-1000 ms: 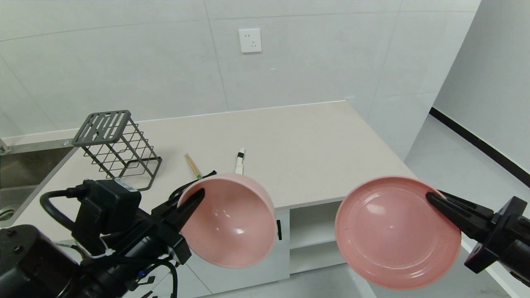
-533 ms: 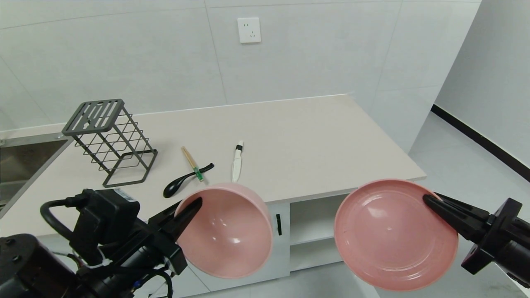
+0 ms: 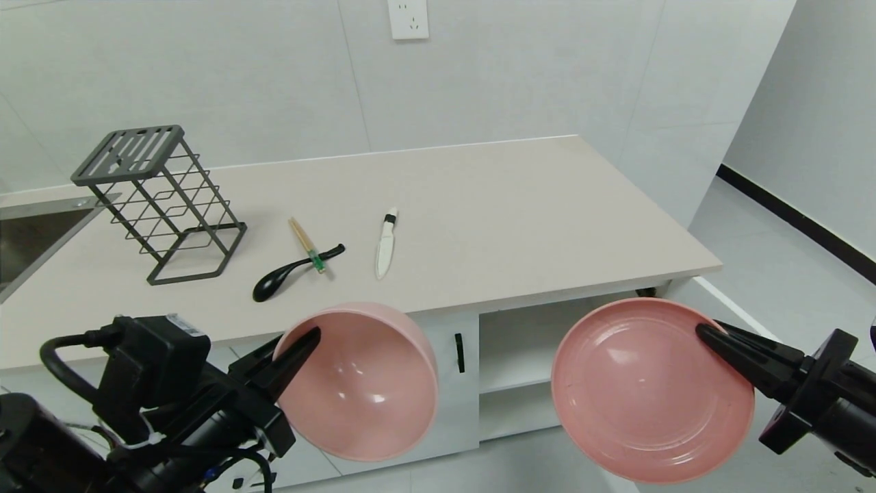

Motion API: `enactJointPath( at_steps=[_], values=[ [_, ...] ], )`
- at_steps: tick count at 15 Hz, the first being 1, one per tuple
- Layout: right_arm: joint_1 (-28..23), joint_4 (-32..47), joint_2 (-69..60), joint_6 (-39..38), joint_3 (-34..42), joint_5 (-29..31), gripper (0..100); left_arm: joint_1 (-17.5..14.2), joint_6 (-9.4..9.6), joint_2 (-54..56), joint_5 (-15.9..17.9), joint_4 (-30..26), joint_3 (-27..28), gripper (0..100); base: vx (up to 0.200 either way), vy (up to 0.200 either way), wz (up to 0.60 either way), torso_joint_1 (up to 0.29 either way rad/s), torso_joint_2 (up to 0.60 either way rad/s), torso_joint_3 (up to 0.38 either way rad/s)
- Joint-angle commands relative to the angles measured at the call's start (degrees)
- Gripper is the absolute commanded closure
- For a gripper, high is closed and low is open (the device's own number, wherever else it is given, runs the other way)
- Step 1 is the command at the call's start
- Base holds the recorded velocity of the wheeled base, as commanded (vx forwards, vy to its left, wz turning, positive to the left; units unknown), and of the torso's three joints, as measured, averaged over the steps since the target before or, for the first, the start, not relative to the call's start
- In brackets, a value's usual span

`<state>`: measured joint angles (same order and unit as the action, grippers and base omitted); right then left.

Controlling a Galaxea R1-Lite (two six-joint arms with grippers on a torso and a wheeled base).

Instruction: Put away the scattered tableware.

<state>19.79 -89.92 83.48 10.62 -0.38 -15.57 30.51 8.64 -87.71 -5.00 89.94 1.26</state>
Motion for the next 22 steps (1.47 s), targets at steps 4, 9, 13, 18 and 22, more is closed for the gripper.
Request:
enactJointPath(
  at_steps=[4, 9, 13, 18, 22],
  values=[
    [0.0, -0.1, 1.2, 0.0, 0.1, 0.0, 100, -0.1, -0.03, 0.0, 0.0, 0.1, 0.0, 100, 0.000, 0.000, 0.00, -0.277, 0.53, 0.265],
    [0.0, -0.1, 1.4, 0.0, 0.1, -0.1, 100, -0.2, -0.12, -0.2, 0.0, 0.1, -0.1, 100, 0.000, 0.000, 0.00, -0.264, 0.51, 0.244],
    [0.1, -0.1, 1.3, 0.0, 0.1, -0.1, 100, -0.2, -0.47, -0.3, 0.0, 0.1, -0.1, 100, 0.000, 0.000, 0.00, -0.254, 0.49, 0.230],
    [0.0, -0.1, 1.4, 0.0, 0.1, -0.1, 100, -0.1, -3.28, 0.2, 0.0, 0.1, -0.4, 100, 0.000, 0.000, 0.00, -0.256, 0.45, 0.204],
    [0.0, -0.1, 1.5, 0.0, 0.1, 0.0, 100, -0.2, -3.28, 0.3, 0.0, 0.1, -1.3, 100, 0.000, 0.000, 0.00, -0.256, 0.35, 0.128]
  ],
)
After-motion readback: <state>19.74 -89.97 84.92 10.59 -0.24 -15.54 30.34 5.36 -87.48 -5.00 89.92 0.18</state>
